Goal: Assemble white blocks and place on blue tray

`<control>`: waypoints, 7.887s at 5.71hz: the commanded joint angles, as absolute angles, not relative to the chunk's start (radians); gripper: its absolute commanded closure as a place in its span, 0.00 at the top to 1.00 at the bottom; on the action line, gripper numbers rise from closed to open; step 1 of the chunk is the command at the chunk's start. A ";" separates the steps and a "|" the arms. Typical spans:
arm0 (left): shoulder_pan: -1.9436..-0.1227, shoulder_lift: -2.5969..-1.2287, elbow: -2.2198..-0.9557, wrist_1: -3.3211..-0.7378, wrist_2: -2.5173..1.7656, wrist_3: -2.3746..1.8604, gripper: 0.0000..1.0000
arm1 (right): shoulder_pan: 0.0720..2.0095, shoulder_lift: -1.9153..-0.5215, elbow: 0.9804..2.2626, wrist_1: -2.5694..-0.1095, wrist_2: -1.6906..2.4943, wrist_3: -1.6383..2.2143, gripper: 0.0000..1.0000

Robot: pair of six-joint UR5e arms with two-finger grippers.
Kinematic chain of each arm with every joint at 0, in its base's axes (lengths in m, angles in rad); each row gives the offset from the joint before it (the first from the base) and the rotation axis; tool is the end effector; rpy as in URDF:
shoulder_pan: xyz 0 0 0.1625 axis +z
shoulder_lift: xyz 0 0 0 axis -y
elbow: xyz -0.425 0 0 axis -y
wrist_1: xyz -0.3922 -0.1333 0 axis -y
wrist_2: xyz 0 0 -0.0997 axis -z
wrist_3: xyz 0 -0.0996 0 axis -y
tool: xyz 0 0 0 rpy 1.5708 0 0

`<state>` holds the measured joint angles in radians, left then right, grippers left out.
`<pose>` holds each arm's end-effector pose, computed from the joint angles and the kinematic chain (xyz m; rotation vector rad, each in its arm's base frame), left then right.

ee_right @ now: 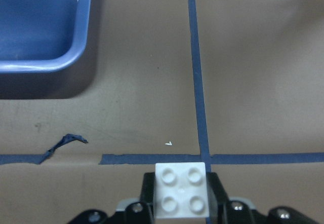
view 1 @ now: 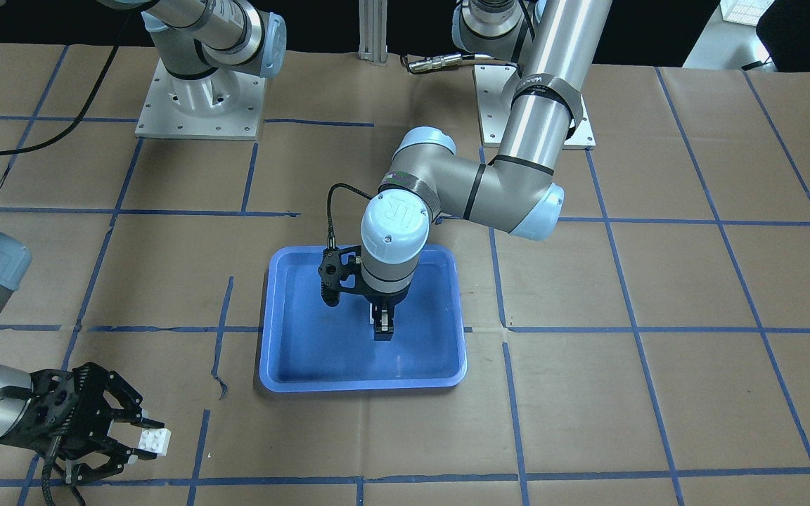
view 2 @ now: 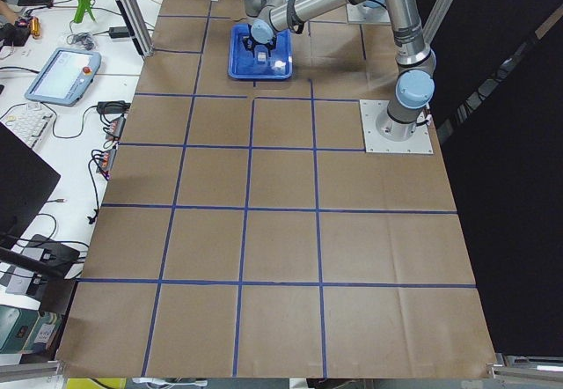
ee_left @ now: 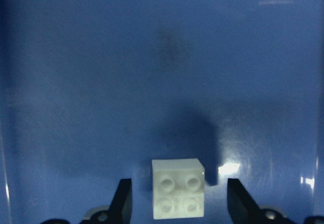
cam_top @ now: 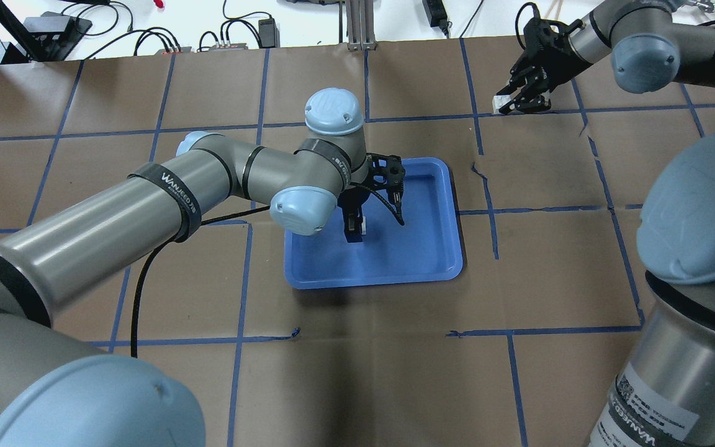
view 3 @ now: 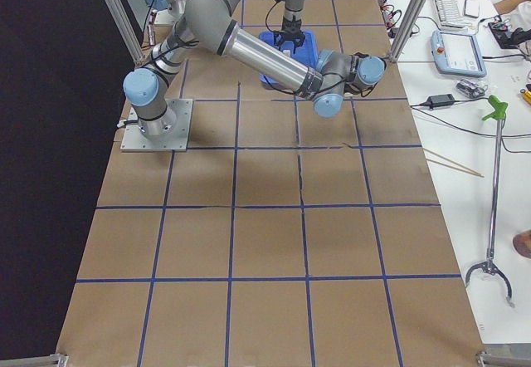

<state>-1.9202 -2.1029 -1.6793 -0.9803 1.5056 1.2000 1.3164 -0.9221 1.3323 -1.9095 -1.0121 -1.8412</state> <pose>-0.3452 -0.5391 0.1901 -2.1397 -2.1895 -0.0287 0.0015 -0.7338 0.2534 -1.9285 1.9372 -0.6304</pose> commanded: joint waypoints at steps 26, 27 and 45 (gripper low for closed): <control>-1.591 -1.589 -1.624 -1.496 1.600 0.021 0.99 | 1.726 -1.080 2.062 -2.821 -0.999 -1.220 0.29; -1.591 -1.577 -1.620 -1.497 1.620 0.023 0.99 | 1.726 -1.080 2.062 -2.821 -0.999 -1.220 0.29; -1.566 -1.546 -1.589 -1.483 1.572 0.018 0.99 | 1.567 -1.423 1.666 -1.837 -1.437 -0.537 1.00</control>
<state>-1.5669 -1.5463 -1.5893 -1.4834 1.5717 0.0183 1.6321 -1.3872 1.7014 -1.9316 -1.4269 -0.6152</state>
